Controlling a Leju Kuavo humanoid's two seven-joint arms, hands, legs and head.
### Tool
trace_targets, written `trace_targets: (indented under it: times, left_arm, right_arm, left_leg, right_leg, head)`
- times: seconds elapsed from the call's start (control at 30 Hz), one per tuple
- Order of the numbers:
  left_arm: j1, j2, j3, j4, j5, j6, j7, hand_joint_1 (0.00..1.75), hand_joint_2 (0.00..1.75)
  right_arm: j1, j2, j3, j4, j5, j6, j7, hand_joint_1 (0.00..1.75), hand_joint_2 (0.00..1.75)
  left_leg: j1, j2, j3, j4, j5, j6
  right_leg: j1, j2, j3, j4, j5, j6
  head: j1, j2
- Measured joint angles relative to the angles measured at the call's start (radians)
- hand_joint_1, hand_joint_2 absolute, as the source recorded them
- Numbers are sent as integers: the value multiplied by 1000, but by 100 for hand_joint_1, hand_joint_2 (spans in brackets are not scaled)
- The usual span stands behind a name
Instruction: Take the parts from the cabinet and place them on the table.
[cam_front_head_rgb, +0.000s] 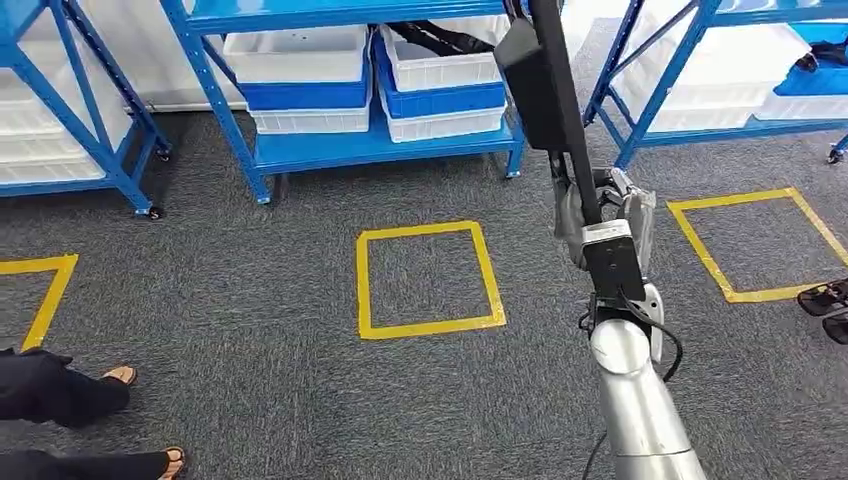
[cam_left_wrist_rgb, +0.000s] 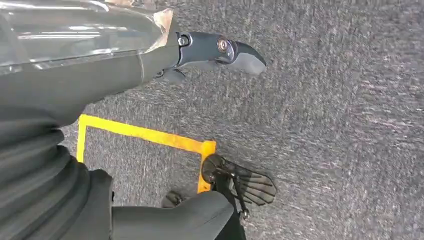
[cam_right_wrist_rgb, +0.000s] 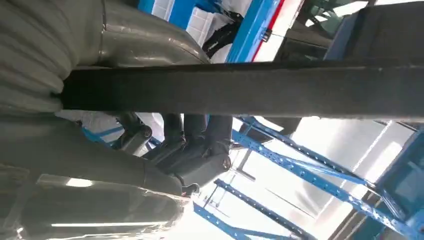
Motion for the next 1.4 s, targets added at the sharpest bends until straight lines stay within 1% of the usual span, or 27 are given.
trace_targets:
  times: [0.03,0.07,0.1,0.17,0.2,0.23,0.27,0.3,0.33,0.37,0.4,0.43,0.47,0.57,0.6,0.8,0.83,1.03,1.07,1.1,1.13,1.2,1.23,1.27,1.3,1.37,1.4]
  left_arm:
    - [-1,0,0,0,0,0,0,0,175]
    - [1,0,0,0,0,0,0,0,175]
    - [3,0,1,0,0,0,0,0,175]
    - [5,0,1,0,0,0,-1,0,175]
    - [5,-1,1,0,0,0,-3,0,175]
    - [5,0,1,0,0,0,-4,0,175]
    - [6,1,2,0,0,0,-6,0,175]
    - [7,2,2,0,0,0,-10,0,175]
    - [8,2,3,0,0,0,-13,0,175]
    - [9,2,3,0,0,0,-14,0,175]
    - [8,2,4,0,0,0,-15,0,175]
    - [8,3,6,0,0,0,-15,0,175]
    - [8,3,8,0,0,0,-15,0,175]
    - [8,3,11,0,0,0,-16,0,175]
    - [8,2,12,0,1,0,-16,0,175]
    - [9,2,19,0,6,1,-15,0,175]
    - [9,2,20,0,6,2,-14,0,175]
    - [9,2,26,0,6,3,-14,0,175]
    - [9,2,26,0,6,5,-14,0,175]
    - [9,-2,26,0,6,5,-14,0,175]
    - [9,-1,26,0,6,6,-15,0,175]
    - [9,0,26,0,6,7,-15,0,175]
    - [9,-1,26,0,6,7,-14,0,175]
    - [9,-2,26,0,6,7,-15,0,175]
    - [9,-2,26,0,6,7,-15,0,175]
    - [9,-4,26,0,6,7,-15,0,175]
    - [9,-5,26,0,6,7,-15,0,175]
  right_arm:
    - [0,0,0,0,0,0,0,175,175]
    - [1,0,0,0,0,0,0,175,175]
    - [0,0,-1,0,0,0,0,175,175]
    - [-1,3,-1,0,1,0,0,175,175]
    - [0,3,-1,0,1,0,0,175,175]
    - [0,3,-1,1,1,0,0,175,175]
    - [2,3,-1,1,2,0,0,175,175]
    - [5,3,-1,1,2,0,0,175,175]
    - [8,2,-1,1,2,0,0,175,175]
    - [9,2,-2,1,2,-1,0,175,175]
    - [9,2,-2,1,2,-1,0,175,175]
    - [9,2,-2,1,2,-1,0,175,175]
    - [8,2,-2,1,2,-1,0,175,175]
    - [8,2,-2,1,3,-2,0,175,175]
    - [7,2,-3,1,3,-2,0,175,175]
    - [6,2,-4,1,-8,3,0,175,175]
    - [6,2,-4,1,-26,12,0,175,175]
    - [5,3,-17,3,-84,32,-4,175,175]
    - [4,3,-20,3,-84,32,-4,175,175]
    - [4,2,-24,3,-85,32,-5,175,175]
    - [2,1,-29,3,-85,32,-5,175,175]
    - [2,1,-32,3,-87,32,-6,175,175]
    - [3,0,-34,5,-87,32,-5,175,175]
    - [5,-1,-35,7,-87,32,-5,175,175]
    - [7,-1,-35,8,-87,32,-5,175,175]
    - [8,-1,-36,8,-87,32,-5,175,175]
    - [7,-1,-36,8,-87,32,-6,175,175]
  left_leg:
    - [3,0,0,-4,8,-5]
    - [5,0,0,-9,12,-12]
    - [10,0,-6,-6,12,-19]
    - [16,-4,-34,71,-87,-24]
    - [16,-7,-62,152,-144,-29]
    - [17,-10,-90,238,-184,-34]
    - [17,-10,-107,299,-201,-37]
    - [17,-10,-103,317,-197,-37]
    - [17,-9,-72,284,-173,-36]
    - [17,-9,-27,219,-142,-35]
    - [18,-9,40,117,-106,-31]
    - [18,-10,92,33,-95,-26]
    - [14,-12,112,8,-105,-21]
    - [11,-12,99,-4,-101,-10]
    - [7,-11,96,-4,-99,-9]
    - [-10,-12,85,-3,-90,8]
    - [-14,-12,82,2,-90,11]
    - [-18,-12,72,7,-85,23]
    - [-12,-10,74,-2,-78,31]
    - [-4,0,75,-10,-71,40]
    - [-1,3,73,-11,-68,46]
    - [0,16,67,-11,-66,48]
    - [0,22,64,-10,-66,48]
    - [0,27,64,-10,-65,46]
    - [0,34,64,-10,-64,45]
    - [4,50,64,-9,-64,40]
    - [5,58,64,-5,-66,31]
  right_leg:
    - [4,0,-3,2,4,-5]
    - [4,1,-5,1,6,-16]
    - [-12,0,-6,-3,18,-31]
    - [-10,-4,-12,-2,34,-56]
    - [-8,-4,-22,-1,43,-59]
    - [-5,-4,-31,0,50,-60]
    - [-3,-4,-39,0,55,-59]
    - [-2,-3,-44,1,58,-55]
    - [-2,-3,-47,2,61,-55]
    - [-2,-3,-48,3,63,-53]
    - [-2,-3,-49,5,63,-52]
    - [-2,-3,-49,8,63,-52]
    - [9,-3,-57,11,64,-48]
    - [12,-3,-67,16,66,-33]
    - [19,-3,-69,14,69,-37]
    - [8,-4,-79,11,81,-18]
    - [4,-4,-79,7,85,-10]
    - [-5,-3,-87,3,96,6]
    - [-1,-1,-88,3,98,10]
    - [-5,-1,-97,18,87,8]
    - [-3,0,-118,58,58,3]
    - [-6,0,-192,222,-16,-4]
    - [-6,0,-225,299,-42,-2]
    - [-7,0,-237,334,-49,3]
    - [-9,0,-227,317,-40,10]
    - [-16,-12,-139,157,21,32]
    - [-18,-47,-80,51,55,41]
  head:
    - [0,0]
    - [1,0]
    - [0,0]
    - [-4,0]
    - [-4,0]
    - [-5,0]
    - [-5,0]
    - [-4,0]
    - [-5,0]
    - [-4,0]
    - [-5,0]
    - [-5,0]
    - [-5,0]
    - [-3,0]
    - [2,0]
    - [1,0]
    - [0,0]
    - [0,0]
    - [0,0]
    - [-1,0]
    - [3,0]
    - [8,0]
    - [8,0]
    - [8,0]
    - [9,0]
    - [9,0]
    - [10,0]
